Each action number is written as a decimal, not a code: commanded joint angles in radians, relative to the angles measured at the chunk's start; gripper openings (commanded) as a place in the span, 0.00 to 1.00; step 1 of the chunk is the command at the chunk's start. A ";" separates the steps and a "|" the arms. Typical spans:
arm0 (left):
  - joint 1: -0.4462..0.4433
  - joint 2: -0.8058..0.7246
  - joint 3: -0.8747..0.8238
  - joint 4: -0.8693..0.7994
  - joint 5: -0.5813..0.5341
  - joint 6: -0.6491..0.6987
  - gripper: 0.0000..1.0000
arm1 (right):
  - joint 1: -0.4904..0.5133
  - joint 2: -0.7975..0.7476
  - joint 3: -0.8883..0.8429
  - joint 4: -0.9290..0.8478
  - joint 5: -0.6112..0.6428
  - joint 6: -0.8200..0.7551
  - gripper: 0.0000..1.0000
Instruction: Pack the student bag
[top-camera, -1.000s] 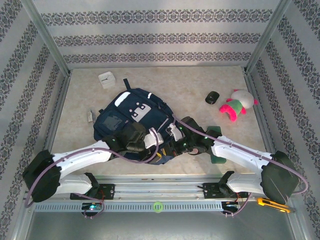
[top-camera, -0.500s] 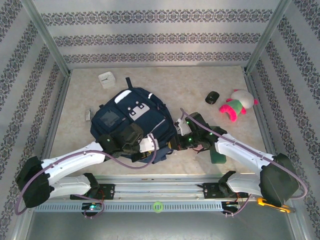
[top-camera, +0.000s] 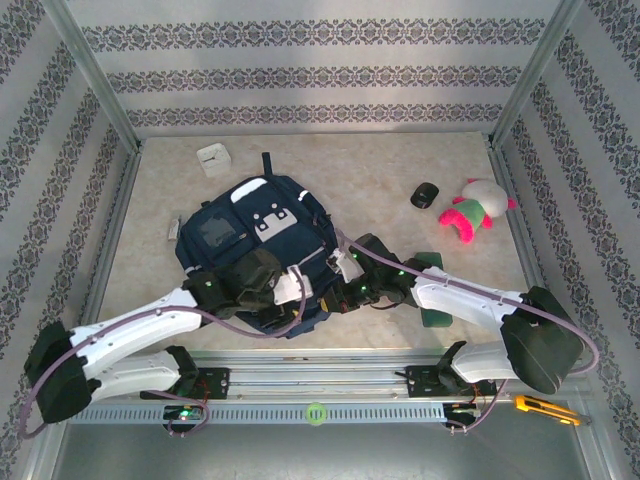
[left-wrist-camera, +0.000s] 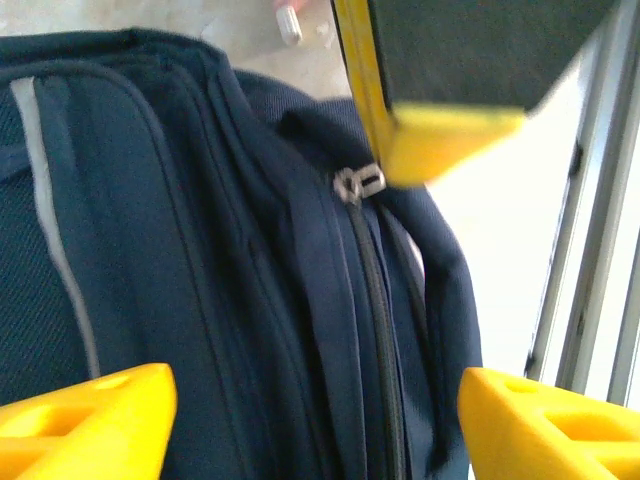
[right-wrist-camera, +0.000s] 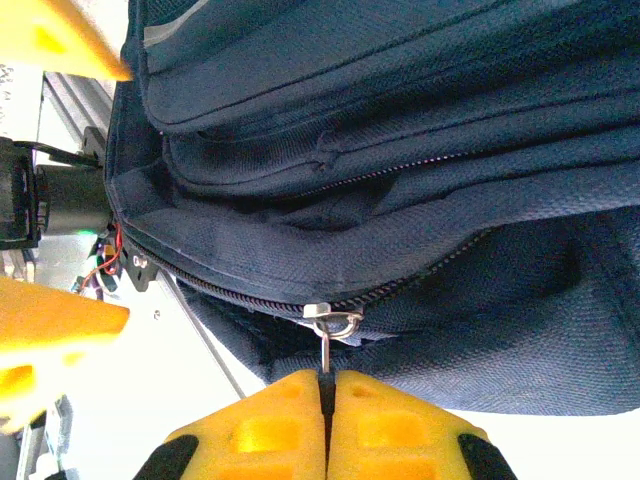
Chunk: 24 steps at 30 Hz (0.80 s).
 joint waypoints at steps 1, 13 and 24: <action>-0.034 0.103 0.011 0.146 -0.030 -0.094 0.77 | 0.005 -0.006 0.012 0.022 -0.029 -0.015 0.00; -0.044 0.145 -0.043 0.243 0.027 -0.069 0.00 | -0.065 -0.039 -0.049 0.009 0.055 -0.008 0.00; -0.044 0.071 -0.125 0.424 0.085 -0.103 0.00 | 0.022 0.029 -0.013 0.111 0.023 -0.004 0.08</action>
